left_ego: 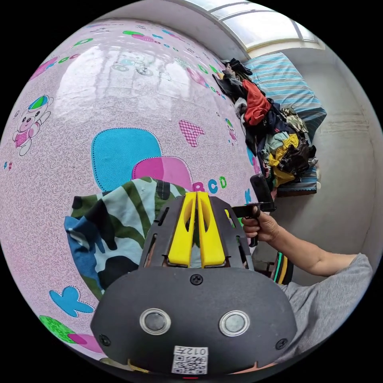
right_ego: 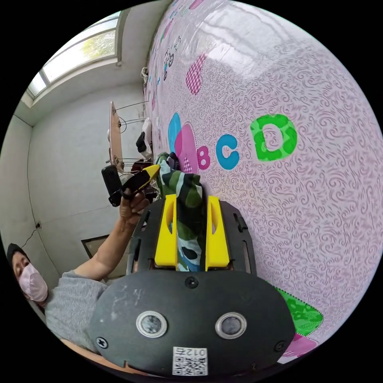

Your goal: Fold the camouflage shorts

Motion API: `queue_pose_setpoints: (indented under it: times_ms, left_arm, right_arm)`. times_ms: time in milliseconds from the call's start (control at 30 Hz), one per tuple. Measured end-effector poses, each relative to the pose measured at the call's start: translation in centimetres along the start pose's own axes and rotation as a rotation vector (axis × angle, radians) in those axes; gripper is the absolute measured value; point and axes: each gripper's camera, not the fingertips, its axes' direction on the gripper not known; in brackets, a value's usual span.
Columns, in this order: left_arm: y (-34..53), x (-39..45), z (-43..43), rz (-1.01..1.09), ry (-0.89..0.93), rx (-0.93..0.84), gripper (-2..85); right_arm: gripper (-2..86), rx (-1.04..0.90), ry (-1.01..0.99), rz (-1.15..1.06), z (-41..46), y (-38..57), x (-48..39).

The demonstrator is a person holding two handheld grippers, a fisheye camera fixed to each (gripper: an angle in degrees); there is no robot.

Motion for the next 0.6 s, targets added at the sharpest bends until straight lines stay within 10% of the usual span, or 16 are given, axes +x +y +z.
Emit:
queue_pose_setpoints:
  times_ms: [600]
  left_arm:
    - [6.1,0.9,-8.9,0.075,-0.021,0.112,0.7]
  right_arm:
    - [9.5,0.060,-0.003,0.018,-1.5,0.8,-4.0]
